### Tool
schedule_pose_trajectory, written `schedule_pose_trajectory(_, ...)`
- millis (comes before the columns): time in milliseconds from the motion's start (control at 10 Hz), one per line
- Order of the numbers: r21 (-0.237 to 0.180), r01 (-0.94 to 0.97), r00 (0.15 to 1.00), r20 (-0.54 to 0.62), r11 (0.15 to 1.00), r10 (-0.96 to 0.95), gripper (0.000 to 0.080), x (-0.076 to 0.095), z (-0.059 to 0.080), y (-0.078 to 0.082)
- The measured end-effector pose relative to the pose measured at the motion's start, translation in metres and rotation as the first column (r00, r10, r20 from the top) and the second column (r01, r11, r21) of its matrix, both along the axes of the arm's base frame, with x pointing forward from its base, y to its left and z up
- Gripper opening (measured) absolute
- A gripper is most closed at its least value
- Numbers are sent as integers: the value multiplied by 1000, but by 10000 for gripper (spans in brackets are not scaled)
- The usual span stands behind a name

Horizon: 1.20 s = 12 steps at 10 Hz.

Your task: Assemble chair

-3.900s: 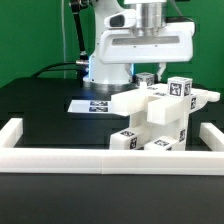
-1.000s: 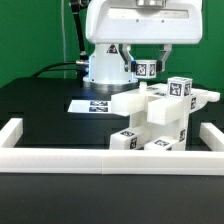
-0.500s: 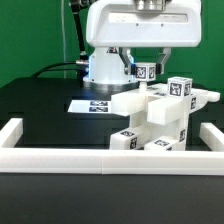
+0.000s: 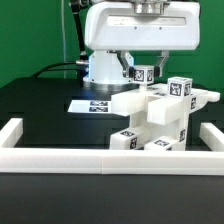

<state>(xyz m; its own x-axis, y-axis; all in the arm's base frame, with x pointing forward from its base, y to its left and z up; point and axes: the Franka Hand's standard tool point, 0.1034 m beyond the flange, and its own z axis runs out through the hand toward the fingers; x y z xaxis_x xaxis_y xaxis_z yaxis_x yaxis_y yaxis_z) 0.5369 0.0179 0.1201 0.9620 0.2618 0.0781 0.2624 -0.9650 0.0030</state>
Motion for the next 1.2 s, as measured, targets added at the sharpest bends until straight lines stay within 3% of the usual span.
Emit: schedule_pose_trajectory(1200,-2,-3,1000,-4,1000,3,395,-1,-3,1)
